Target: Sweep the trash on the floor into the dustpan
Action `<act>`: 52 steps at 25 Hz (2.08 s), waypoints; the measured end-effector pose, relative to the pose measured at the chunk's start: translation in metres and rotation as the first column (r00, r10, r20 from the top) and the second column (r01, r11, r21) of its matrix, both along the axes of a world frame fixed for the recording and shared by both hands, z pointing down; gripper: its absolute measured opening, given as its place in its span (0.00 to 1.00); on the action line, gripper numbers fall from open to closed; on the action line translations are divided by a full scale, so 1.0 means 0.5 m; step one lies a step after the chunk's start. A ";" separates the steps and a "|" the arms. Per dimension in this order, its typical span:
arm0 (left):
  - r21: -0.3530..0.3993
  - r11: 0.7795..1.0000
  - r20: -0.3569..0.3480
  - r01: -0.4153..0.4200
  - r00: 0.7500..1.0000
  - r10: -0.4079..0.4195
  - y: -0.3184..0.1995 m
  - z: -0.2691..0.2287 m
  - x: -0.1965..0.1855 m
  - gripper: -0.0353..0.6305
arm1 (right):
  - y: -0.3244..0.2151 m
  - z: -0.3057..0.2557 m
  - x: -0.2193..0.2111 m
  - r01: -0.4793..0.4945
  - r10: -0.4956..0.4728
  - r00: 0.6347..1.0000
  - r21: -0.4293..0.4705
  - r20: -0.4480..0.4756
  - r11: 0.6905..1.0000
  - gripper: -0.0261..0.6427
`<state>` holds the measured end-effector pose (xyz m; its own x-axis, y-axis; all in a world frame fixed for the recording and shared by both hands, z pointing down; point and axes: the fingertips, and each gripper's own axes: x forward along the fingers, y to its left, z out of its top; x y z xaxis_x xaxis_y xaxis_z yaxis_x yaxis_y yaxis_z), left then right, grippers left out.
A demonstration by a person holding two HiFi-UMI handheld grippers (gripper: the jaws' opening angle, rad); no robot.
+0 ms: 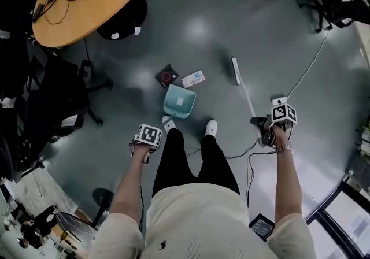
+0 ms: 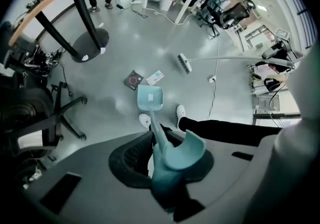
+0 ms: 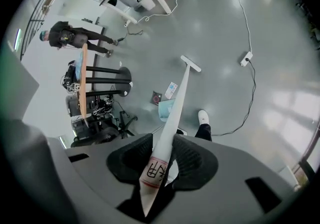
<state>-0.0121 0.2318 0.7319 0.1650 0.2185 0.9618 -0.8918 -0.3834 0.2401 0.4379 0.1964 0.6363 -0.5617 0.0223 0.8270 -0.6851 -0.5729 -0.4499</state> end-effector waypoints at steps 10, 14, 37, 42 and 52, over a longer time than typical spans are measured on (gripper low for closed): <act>-0.077 0.990 0.044 -0.115 0.992 0.118 -0.080 0.054 0.010 0.19 | 0.051 0.090 -0.152 0.435 -0.455 0.879 -0.148 -0.142 0.888 0.22; -0.067 0.990 0.026 -0.125 0.992 0.127 -0.078 0.062 0.020 0.19 | 0.100 0.097 -0.188 0.643 -0.670 0.719 -0.191 -0.182 0.742 0.22; -0.015 0.999 -0.017 -0.050 0.999 0.050 -0.032 0.085 0.003 0.19 | 0.301 -0.019 -0.314 0.923 -0.935 0.354 -0.153 -0.024 0.354 0.22; 0.041 0.999 -0.042 -0.030 0.999 0.031 -0.057 0.050 -0.046 0.19 | 0.290 -0.084 -0.359 0.574 -0.550 0.815 -0.119 0.185 0.810 0.22; 0.064 0.997 -0.112 0.043 0.993 -0.035 -0.052 -0.009 -0.300 0.19 | 0.193 -0.134 -0.362 0.315 -0.306 0.939 -0.035 0.159 0.949 0.22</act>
